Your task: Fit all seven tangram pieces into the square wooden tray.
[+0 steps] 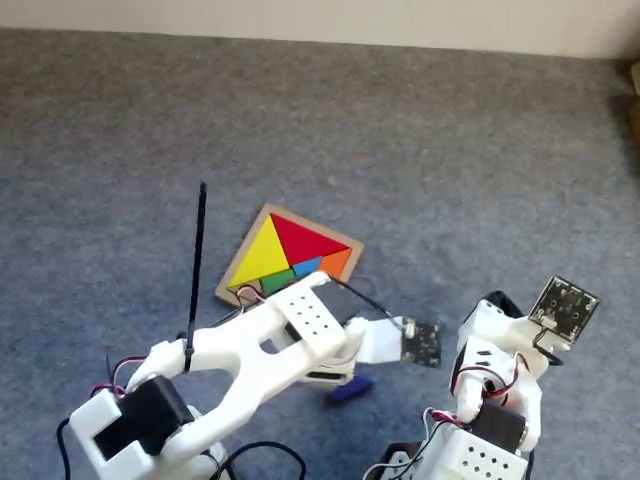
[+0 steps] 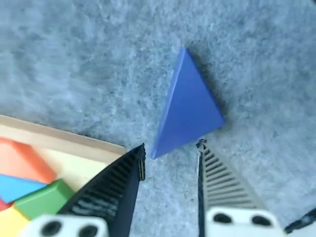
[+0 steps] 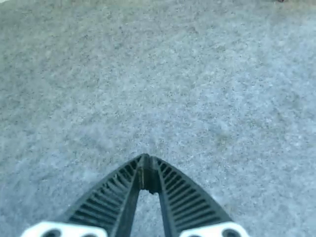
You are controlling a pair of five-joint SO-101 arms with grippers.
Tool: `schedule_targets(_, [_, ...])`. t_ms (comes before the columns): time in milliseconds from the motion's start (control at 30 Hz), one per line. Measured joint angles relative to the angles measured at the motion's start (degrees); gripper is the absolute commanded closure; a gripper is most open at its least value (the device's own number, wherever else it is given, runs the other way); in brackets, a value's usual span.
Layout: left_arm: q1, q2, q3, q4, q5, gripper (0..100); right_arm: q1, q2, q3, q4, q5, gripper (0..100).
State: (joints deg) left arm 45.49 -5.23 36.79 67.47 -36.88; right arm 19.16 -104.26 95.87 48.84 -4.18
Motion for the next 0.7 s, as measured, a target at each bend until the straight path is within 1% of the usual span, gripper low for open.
schedule_targets(100, [0.18,0.0,-1.23,0.26,2.02,83,0.0,0.0,0.0,0.0,0.0,99.0])
schedule_targets(367, [0.09,0.0,-1.23,0.62,2.73,83,0.0,0.0,0.0,0.0,0.0,99.0])
schedule_targets(533, [0.26,0.26,-1.23,0.62,5.8,75,0.0,0.0,0.0,0.0,0.0,99.0])
schedule_targets(633, [1.49,3.34,-1.23,0.62,7.03,74,0.0,0.0,0.0,0.0,0.0,99.0])
schedule_targets(700, [2.11,5.27,-1.23,-0.97,8.44,74,0.0,0.0,0.0,0.0,0.0,99.0])
